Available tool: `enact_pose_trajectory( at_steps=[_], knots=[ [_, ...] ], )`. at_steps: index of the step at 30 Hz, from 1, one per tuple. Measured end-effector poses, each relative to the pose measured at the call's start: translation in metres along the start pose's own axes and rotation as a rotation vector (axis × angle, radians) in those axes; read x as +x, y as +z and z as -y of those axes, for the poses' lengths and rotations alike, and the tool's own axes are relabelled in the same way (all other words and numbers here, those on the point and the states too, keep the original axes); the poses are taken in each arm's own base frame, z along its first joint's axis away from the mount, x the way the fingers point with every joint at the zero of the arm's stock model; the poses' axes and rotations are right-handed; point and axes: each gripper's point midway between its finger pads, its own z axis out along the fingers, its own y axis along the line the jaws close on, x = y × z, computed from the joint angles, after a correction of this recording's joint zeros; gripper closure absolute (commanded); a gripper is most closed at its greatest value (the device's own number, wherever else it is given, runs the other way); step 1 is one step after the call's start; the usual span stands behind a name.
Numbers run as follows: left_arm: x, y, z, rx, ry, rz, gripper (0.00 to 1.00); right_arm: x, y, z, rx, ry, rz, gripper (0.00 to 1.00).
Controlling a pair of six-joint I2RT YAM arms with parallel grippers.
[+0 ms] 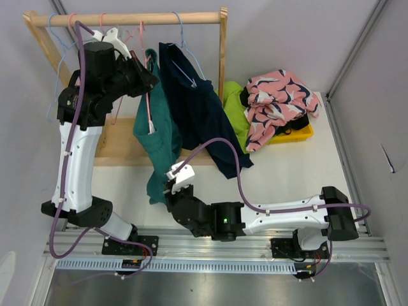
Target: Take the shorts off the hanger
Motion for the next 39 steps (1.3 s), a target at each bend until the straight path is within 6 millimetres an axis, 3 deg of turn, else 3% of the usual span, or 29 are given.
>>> enact_pose_trajectory(
  at_steps=[10,16,21,29,33,39],
  knots=[
    [0.001,-0.005,-0.027,-0.034,-0.08,-0.069,1.0,0.023,-0.004,0.001,0.05,0.105,-0.003,1.0],
    [0.007,-0.007,-0.023,-0.005,-0.1,-0.106,1.0,0.036,0.004,0.002,0.07,0.11,-0.006,1.0],
    [-0.005,-0.014,-0.02,0.017,-0.098,-0.055,1.0,0.035,0.032,0.02,0.085,0.085,-0.009,1.0],
    [-0.041,-0.057,-0.003,0.074,-0.059,0.118,1.0,0.017,0.095,0.068,0.112,0.126,0.019,1.0],
    [-0.04,-0.055,-0.003,0.075,-0.06,0.111,1.0,0.025,0.099,0.061,0.064,0.188,0.03,1.0],
    [-0.021,-0.043,-0.014,0.033,-0.077,0.025,1.0,0.052,0.094,0.052,0.031,0.284,0.024,1.0]
  ],
)
